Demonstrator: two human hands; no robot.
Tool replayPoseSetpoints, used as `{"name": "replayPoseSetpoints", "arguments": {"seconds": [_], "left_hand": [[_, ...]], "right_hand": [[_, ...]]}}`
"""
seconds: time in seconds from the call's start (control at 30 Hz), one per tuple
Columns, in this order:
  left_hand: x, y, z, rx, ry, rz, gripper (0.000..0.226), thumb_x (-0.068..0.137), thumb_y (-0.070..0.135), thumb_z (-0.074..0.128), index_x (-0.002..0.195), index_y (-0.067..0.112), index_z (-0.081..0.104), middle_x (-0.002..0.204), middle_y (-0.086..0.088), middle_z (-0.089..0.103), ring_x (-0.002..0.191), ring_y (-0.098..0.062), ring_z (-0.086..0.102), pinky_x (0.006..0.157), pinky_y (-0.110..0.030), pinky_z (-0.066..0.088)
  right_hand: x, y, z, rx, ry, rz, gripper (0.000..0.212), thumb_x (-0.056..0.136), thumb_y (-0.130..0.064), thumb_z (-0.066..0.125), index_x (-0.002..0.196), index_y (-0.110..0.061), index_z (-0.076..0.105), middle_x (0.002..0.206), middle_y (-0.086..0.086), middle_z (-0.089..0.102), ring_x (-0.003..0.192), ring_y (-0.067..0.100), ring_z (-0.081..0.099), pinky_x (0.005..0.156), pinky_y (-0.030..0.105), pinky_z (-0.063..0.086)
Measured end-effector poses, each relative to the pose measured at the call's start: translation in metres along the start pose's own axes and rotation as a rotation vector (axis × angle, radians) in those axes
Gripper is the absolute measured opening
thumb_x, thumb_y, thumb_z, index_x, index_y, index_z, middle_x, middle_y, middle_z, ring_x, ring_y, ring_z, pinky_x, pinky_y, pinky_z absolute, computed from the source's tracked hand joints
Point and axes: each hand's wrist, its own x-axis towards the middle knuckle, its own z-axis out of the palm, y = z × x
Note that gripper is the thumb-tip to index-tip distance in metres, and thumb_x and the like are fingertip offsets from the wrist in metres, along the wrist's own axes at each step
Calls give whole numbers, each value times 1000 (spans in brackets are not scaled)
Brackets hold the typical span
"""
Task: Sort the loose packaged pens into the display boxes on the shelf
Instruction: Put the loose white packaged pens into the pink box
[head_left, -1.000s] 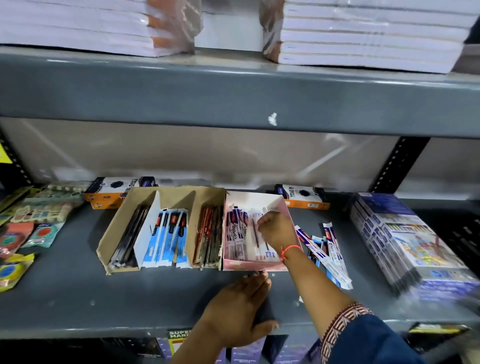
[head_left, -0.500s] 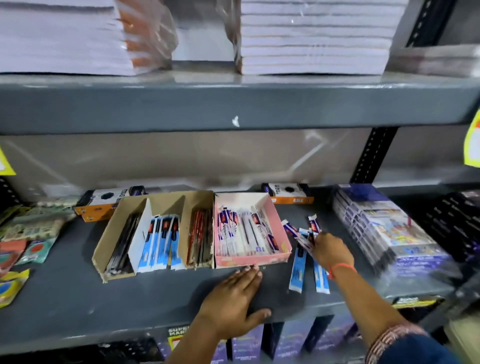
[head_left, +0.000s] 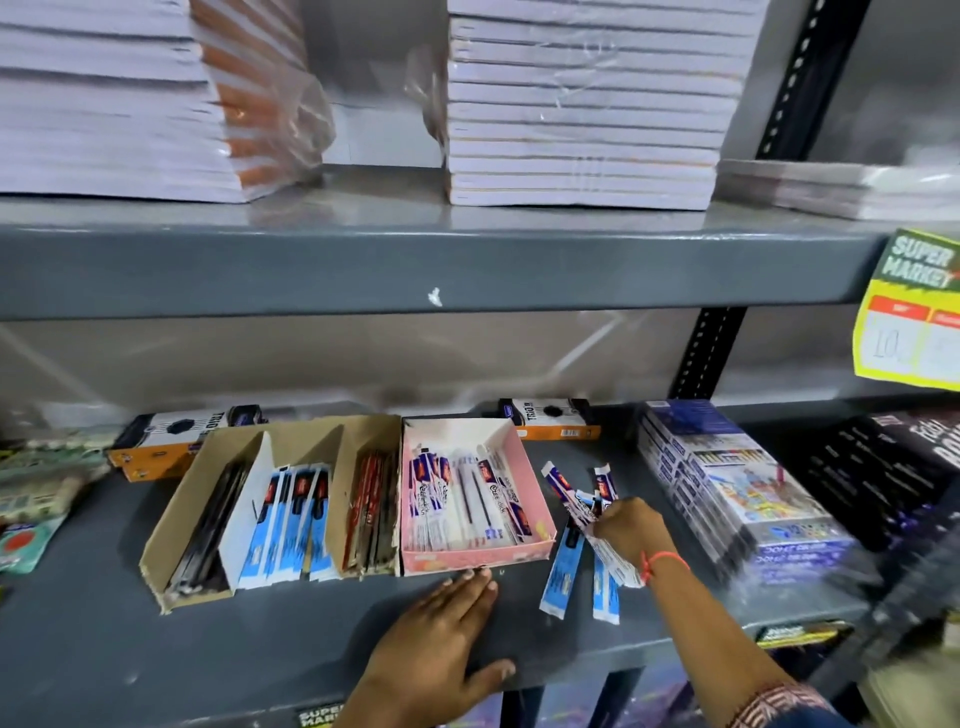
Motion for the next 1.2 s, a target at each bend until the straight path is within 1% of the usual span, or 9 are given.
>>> {"name": "replayPoseSetpoints", "arguments": {"seconds": [0.07, 0.17, 0.33, 0.4, 0.5, 0.57, 0.77, 1.1, 1.2], "left_hand": [[0, -1, -1, 34, 70, -17, 93, 76, 78, 6, 150, 23, 8, 146, 13, -9, 132, -5, -11, 102, -27, -18], [-2, 3, -12, -16, -15, -80, 80, 85, 76, 10, 131, 28, 55, 139, 12, 40, 124, -4, 43, 102, -27, 20], [-2, 1, -5, 53, -83, -95, 77, 86, 72, 12, 116, 28, 67, 124, 13, 59, 107, -2, 58, 91, -17, 37], [-5, 4, -13, 31, -74, -103, 81, 85, 73, 8, 122, 26, 63, 132, 12, 52, 114, -2, 53, 96, -18, 34], [-3, 1, -8, -13, 13, -13, 101, 69, 79, -2, 150, 22, 11, 151, 13, -1, 137, -5, 3, 106, -19, -4], [-3, -1, -7, -17, 8, -2, 107, 61, 80, -5, 150, 22, -1, 155, 9, -8, 140, -8, -6, 103, -18, -11], [-2, -1, -5, -36, -5, -32, 110, 59, 81, -5, 151, 20, 1, 157, 4, -3, 141, -10, -3, 102, -17, -10], [-2, -5, 1, 3, 7, 2, 101, 69, 76, -2, 151, 17, 4, 157, 1, -1, 141, -11, -2, 97, -13, -19], [-4, -4, 6, 54, 30, 7, 101, 73, 78, -5, 151, 15, 7, 157, -2, 3, 142, -15, 0, 106, -19, -7]], "right_hand": [[-3, -3, -5, 129, -13, -11, 17, 83, -12, 63, 86, 3, 69, 88, 15, 63, 82, 22, 54, 76, 26, 41], [-8, -10, -9, 369, -21, -43, 16, 80, -9, 69, 65, -7, 62, 87, 14, 63, 79, 22, 52, 73, 27, 41], [-21, -22, -9, 657, -127, -93, 21, 83, 0, 65, 63, -9, 61, 50, -1, 49, 43, 8, 32, 37, 16, 23], [-24, -28, -5, 716, -185, -117, 19, 82, -2, 66, 65, -11, 65, 52, 0, 51, 45, 9, 34, 40, 18, 24], [-27, -35, 5, 808, -269, -120, 14, 81, -7, 68, 69, -13, 67, 64, 5, 58, 53, 14, 39, 44, 18, 31], [-29, -41, 12, 864, -324, -120, 13, 81, -8, 68, 69, -15, 69, 71, 8, 60, 57, 15, 42, 51, 20, 34], [-36, -53, 22, 865, -417, -166, 16, 83, -3, 64, 70, -13, 66, 55, -4, 69, 50, 9, 55, 53, 22, 42], [-40, -75, 34, 809, -361, -131, 19, 82, 5, 63, 75, -12, 62, 65, 1, 63, 56, 10, 49, 47, 16, 45], [-40, -88, 45, 723, -327, -156, 25, 82, 11, 60, 73, -12, 56, 66, 4, 57, 46, 9, 46, 42, 16, 43]]}}
